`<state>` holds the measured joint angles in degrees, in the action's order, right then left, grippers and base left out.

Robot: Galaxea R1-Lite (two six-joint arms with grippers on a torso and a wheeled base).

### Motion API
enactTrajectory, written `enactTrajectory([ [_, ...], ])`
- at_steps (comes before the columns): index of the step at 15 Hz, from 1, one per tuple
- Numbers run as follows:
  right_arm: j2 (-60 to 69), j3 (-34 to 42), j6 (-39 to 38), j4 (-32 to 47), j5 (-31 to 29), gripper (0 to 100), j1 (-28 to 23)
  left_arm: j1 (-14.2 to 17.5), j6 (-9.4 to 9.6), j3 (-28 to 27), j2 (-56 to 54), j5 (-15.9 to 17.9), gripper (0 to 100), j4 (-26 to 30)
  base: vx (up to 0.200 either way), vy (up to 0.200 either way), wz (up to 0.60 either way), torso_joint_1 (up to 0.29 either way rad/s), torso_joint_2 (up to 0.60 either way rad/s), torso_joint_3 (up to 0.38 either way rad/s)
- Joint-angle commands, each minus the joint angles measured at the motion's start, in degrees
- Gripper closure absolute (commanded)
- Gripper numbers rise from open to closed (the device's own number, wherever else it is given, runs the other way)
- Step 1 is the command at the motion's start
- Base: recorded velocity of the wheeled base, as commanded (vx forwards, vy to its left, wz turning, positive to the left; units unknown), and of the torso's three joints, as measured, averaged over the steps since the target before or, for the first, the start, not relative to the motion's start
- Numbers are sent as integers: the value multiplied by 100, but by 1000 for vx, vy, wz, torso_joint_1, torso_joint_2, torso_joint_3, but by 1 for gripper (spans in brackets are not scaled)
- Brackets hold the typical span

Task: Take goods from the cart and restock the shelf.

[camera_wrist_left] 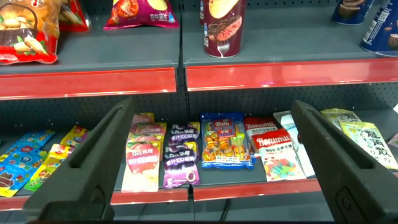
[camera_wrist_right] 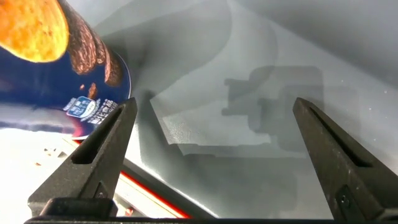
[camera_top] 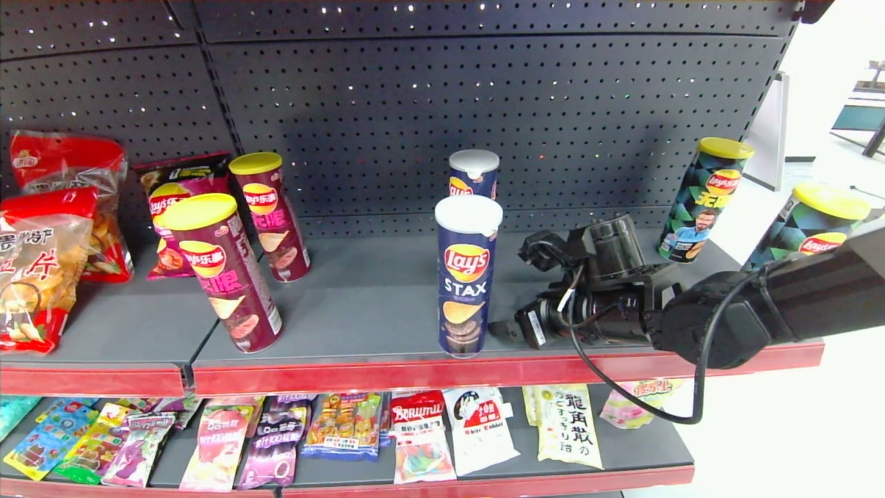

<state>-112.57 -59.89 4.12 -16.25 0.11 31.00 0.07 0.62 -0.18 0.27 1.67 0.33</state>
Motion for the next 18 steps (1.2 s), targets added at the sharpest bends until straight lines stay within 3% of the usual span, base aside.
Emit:
enactTrajectory([
  [1, 33, -22, 1, -1, 7, 0, 29, 1, -1, 1, 0, 0, 0, 2, 0, 0, 0, 0, 0, 0],
  [11, 147, 83, 1, 8, -2, 0, 46, 1, -1, 1, 0, 0, 0, 2, 0, 0, 0, 0, 0, 0],
  [18, 2160, 1393, 45, 17, -257, 0, 82, 1, -1, 1, 0, 0, 0, 2, 0, 0, 0, 0, 0, 0],
])
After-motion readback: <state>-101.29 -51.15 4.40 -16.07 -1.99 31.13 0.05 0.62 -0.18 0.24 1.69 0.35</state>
